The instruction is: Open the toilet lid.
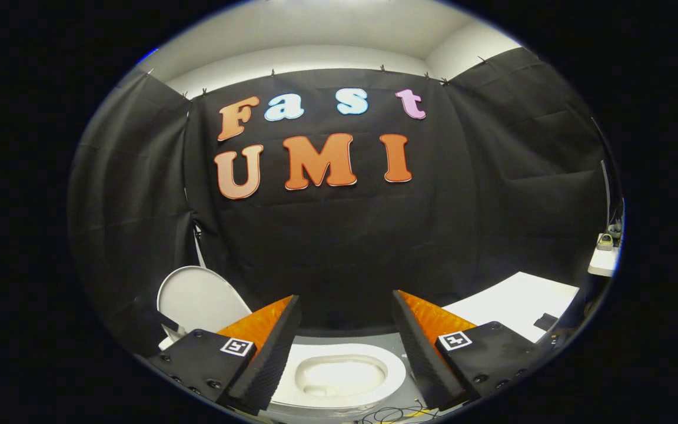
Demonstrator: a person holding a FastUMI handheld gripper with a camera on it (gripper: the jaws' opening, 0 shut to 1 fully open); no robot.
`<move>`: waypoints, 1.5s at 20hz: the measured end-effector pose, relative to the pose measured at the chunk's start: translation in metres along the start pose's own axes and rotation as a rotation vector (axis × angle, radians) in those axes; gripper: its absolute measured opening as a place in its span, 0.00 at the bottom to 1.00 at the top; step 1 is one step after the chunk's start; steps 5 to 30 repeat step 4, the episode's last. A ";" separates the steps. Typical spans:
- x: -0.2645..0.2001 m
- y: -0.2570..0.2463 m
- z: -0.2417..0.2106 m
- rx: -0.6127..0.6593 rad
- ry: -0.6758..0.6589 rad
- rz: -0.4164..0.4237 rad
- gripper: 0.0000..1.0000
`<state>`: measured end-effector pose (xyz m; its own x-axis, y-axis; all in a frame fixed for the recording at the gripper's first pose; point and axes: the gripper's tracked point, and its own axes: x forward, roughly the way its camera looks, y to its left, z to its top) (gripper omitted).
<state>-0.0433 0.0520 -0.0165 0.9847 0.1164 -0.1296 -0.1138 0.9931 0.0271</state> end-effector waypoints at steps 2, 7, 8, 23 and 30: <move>0.000 0.002 0.000 -0.001 0.000 0.004 0.99; 0.000 0.004 0.000 0.000 0.002 0.004 0.98; 0.000 0.004 0.000 0.000 0.002 0.004 0.98; 0.000 0.004 0.000 0.000 0.002 0.004 0.98; 0.000 0.004 0.000 0.000 0.002 0.004 0.98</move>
